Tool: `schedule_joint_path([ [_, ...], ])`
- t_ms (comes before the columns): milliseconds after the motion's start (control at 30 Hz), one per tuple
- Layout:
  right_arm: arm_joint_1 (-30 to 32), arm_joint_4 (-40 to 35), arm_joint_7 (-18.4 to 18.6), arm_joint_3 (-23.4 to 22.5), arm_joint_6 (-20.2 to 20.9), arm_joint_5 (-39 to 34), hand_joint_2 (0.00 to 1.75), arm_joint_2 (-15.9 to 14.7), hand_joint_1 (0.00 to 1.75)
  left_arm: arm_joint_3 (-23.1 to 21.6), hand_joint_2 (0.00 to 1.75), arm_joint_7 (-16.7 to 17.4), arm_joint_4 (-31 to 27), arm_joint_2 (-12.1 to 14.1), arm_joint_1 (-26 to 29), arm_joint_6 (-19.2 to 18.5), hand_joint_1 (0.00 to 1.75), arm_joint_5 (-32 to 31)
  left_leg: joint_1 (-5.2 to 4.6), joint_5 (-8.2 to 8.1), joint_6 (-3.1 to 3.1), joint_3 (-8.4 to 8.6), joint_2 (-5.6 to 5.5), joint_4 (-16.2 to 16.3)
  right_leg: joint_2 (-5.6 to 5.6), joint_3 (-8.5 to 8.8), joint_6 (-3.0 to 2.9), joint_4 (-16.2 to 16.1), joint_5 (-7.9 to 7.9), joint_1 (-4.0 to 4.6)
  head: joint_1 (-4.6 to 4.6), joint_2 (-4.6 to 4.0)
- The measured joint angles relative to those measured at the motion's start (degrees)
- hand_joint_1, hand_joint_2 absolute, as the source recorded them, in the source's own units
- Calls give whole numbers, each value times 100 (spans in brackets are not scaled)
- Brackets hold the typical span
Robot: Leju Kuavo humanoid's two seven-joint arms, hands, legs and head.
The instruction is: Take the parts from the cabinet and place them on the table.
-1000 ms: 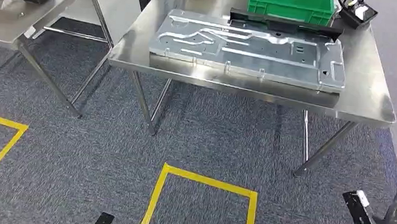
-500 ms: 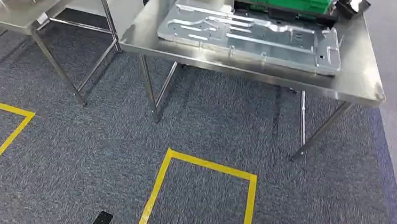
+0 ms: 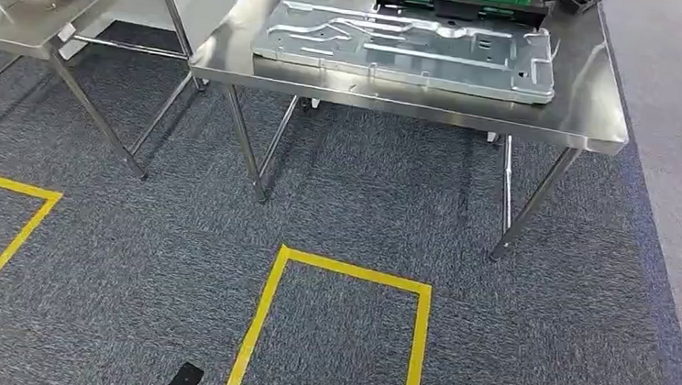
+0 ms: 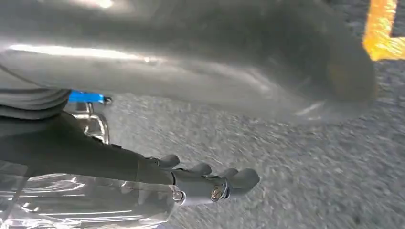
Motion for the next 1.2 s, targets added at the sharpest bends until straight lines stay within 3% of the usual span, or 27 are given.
schedule_joint_path([
  [33,2,13,26,0,9,18,0,85,0,-20,175,13,-2,18,-30,7,0,-9,-62,-67,209,229,-36,-432,-6,-4,-5,-2,6,-40,2,0],
  [67,-15,22,56,-2,13,33,0,129,0,-35,175,26,-2,34,-34,11,0,-22,-58,-99,233,353,3,-544,-12,-26,18,-8,23,-14,18,0],
  [100,-17,33,72,-2,17,35,0,160,0,-48,175,37,-2,33,-36,11,0,-39,-122,-62,217,343,-6,-588,-25,-40,58,-7,46,-73,15,0],
  [167,-24,39,74,-4,17,37,0,210,0,-63,175,65,-2,35,-25,11,0,-46,-158,-11,265,354,-10,-668,-27,-35,119,-60,87,-103,9,0],
  [200,-21,42,76,-4,17,39,0,210,0,-68,175,79,-2,26,-31,11,0,-48,-54,100,275,484,6,-955,-24,1,128,-59,51,-42,9,0],
  [233,-8,46,76,-4,17,41,0,210,0,-74,175,87,-2,11,-47,9,0,-50,-57,153,205,543,36,-1043,-13,-31,157,-4,-3,-54,9,0],
  [267,-10,52,76,-4,22,48,0,218,0,-74,175,98,-2,11,-70,9,0,-52,-38,186,252,552,36,-1103,2,-182,175,276,-223,-63,11,0],
  [333,-17,52,76,-7,35,48,0,218,0,-81,175,105,-2,9,-83,-7,0,-63,-33,196,223,492,39,-1075,1,-605,258,1120,-632,-132,11,0],
  [367,-15,52,72,-9,42,48,0,214,0,-85,175,107,-2,0,-81,-22,0,-70,-27,193,217,454,41,-1035,0,-770,309,1454,-727,-167,11,0],
  [400,-7,55,63,-11,59,46,0,212,0,-90,175,111,-2,-6,-79,-39,0,-72,0,183,186,406,40,-975,-2,-810,362,1526,-669,-200,11,0],
  [433,-1,55,54,-15,76,44,0,210,0,-96,175,114,-2,-9,-79,-50,0,-90,38,162,138,347,38,-889,-3,-709,420,1321,-485,-236,11,0],
  [500,-10,55,15,-37,85,35,0,210,0,-118,175,118,-2,-15,-80,-57,0,-105,124,80,8,210,32,-644,-13,-238,543,446,-41,-323,11,0],
  [533,-25,55,-13,-46,89,33,0,212,0,-122,175,120,-2,-13,-84,-57,0,-109,151,25,-59,122,32,-477,-5,-150,574,217,-100,-343,11,0],
  [567,-29,57,-41,-52,96,33,0,245,0,-122,175,125,-2,0,-89,-59,0,-111,83,-45,-124,36,21,-324,44,-231,513,288,-70,-316,18,0],
  [600,-28,55,-64,-66,94,35,0,240,0,-129,175,127,-2,-2,-87,-59,0,-116,95,-52,-140,27,17,-314,58,-264,346,401,-105,-294,0,0],
  [700,-14,57,-116,-90,83,44,0,238,0,-131,175,135,-2,-4,-79,-70,0,-122,131,-12,-214,-10,17,-298,39,-325,208,398,-44,-290,0,0],
  [767,-27,57,-129,-90,83,52,0,238,0,-131,175,138,-2,-11,-77,-70,0,-122,146,-287,-251,-111,17,-36,31,-361,144,386,3,-292,0,0],
  [800,-22,57,-136,-90,85,55,0,238,0,-133,0,138,-2,-11,-83,-70,0,-122,147,-592,-274,-271,17,410,29,-388,129,383,27,-285,0,0],
  [867,-14,57,-155,-90,113,61,0,240,0,-133,0,138,-2,-11,-80,-70,0,-122,147,-991,-295,-569,17,1236,22,-439,125,384,53,-267,0,0],
  [900,-12,59,-180,-90,129,63,0,238,0,-133,0,135,-2,-11,-74,-70,0,-122,146,-1025,-288,-611,17,1416,20,-455,127,385,67,-258,0,0],
  [933,-11,59,-208,-90,140,63,0,238,0,-133,0,135,-2,-11,-70,-70,0,-122,145,-920,-260,-507,17,1288,21,-461,129,384,75,-247,0,0],
  [967,-12,59,-245,-90,157,63,0,240,0,-133,0,135,-2,-11,-72,-70,0,-122,140,-716,-219,-270,16,909,24,-458,136,384,80,-237,0,0],
  [1067,-12,59,-253,-90,164,63,0,240,0,-133,0,135,-2,-11,-73,-70,0,-122,139,-702,-216,-252,16,881,24,-458,136,384,80,-236,0,0],
  [1133,-13,59,-269,-90,175,63,0,240,0,-133,0,133,-2,-11,-75,-70,0,-122,133,-604,-195,-128,15,662,26,-455,137,383,82,-231,0,0],
  [1167,-16,59,-309,-90,203,63,0,242,0,-133,0,127,-2,-11,-82,-70,0,-122,116,-425,-143,116,9,229,27,-448,144,382,87,-225,0,0],
  [1200,-15,59,-380,-90,248,59,0,258,0,-135,0,116,-2,-5,-99,-70,0,-122,70,-376,-40,403,2,-337,25,-443,167,368,102,-241,0,0],
])
